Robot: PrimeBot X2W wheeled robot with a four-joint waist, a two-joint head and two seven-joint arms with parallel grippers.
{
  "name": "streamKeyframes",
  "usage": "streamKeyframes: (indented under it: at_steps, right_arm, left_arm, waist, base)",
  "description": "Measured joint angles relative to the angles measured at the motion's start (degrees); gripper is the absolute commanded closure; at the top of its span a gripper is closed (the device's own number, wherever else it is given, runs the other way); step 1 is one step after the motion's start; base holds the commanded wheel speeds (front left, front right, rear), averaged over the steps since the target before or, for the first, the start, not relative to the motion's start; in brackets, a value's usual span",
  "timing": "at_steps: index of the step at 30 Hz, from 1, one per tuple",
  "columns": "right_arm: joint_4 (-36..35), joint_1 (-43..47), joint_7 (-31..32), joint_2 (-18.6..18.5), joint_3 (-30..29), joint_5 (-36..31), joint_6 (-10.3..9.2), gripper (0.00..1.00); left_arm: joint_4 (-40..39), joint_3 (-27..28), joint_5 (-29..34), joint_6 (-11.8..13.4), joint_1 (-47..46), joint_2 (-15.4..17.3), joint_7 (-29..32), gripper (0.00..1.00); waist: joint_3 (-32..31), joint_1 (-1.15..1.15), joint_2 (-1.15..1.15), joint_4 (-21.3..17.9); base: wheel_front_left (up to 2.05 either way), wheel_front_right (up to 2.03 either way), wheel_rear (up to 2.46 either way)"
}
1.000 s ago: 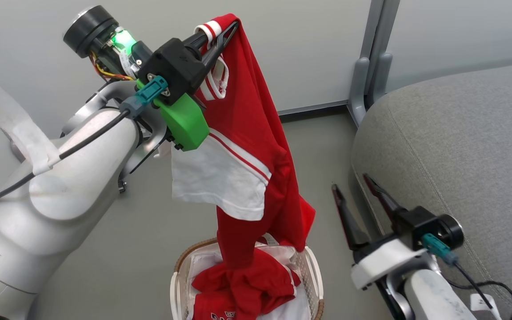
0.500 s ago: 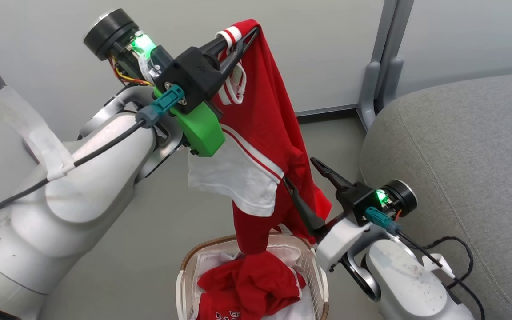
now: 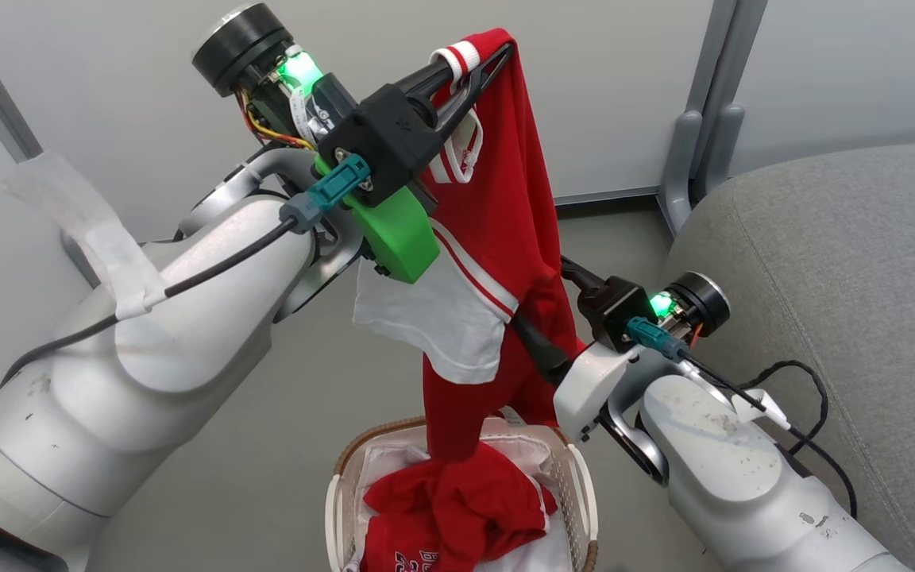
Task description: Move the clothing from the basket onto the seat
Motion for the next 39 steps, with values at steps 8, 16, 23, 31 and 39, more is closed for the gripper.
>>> streamKeyframes:
  at_steps: [8, 16, 23, 31, 39]
  right_arm:
    - [3.2, -1.7, 0.0, 0.1, 7.3, 6.0, 0.00, 1.00]
    - [0.8, -2.0, 0.0, -1.6, 8.4, 8.9, 0.01, 1.00]
    - [-1.6, -1.7, 0.0, -2.5, 5.9, 9.3, 0.01, 1.00]
    - [-4.0, -0.1, 0.0, -3.4, -0.2, 8.0, 0.01, 1.00]
    - [-5.6, 2.3, 0.0, -4.7, -7.1, 5.4, 0.01, 1.00]
  left_arm:
    - [1.3, -0.1, -0.8, 0.3, 0.0, 0.3, -0.4, 1.00]
    - [5.0, 1.0, -2.7, 1.5, 3.6, 3.3, -1.1, 1.00]
    - [7.5, 2.2, -5.9, 2.7, 7.6, 4.2, -2.5, 0.00]
    - [9.3, 3.6, -10.9, 3.6, 14.8, 3.7, -4.7, 0.00]
    - [10.9, 3.6, -13.0, 4.3, 21.7, 2.9, -6.6, 0.00]
  waist:
    - [0.2, 0.00, 0.00, 0.8]
    - [0.6, 0.00, 0.00, 0.4]
    - [0.9, 0.00, 0.00, -0.1]
    - [1.4, 0.00, 0.00, -0.4]
    - [1.8, 0.00, 0.00, -0.7]
  base:
    - [0.00, 0.00, 0.00]
    - [0.00, 0.00, 0.00]
    - [0.00, 0.00, 0.00]
    - [0.00, 0.00, 0.00]
    - [0.00, 0.00, 0.00]
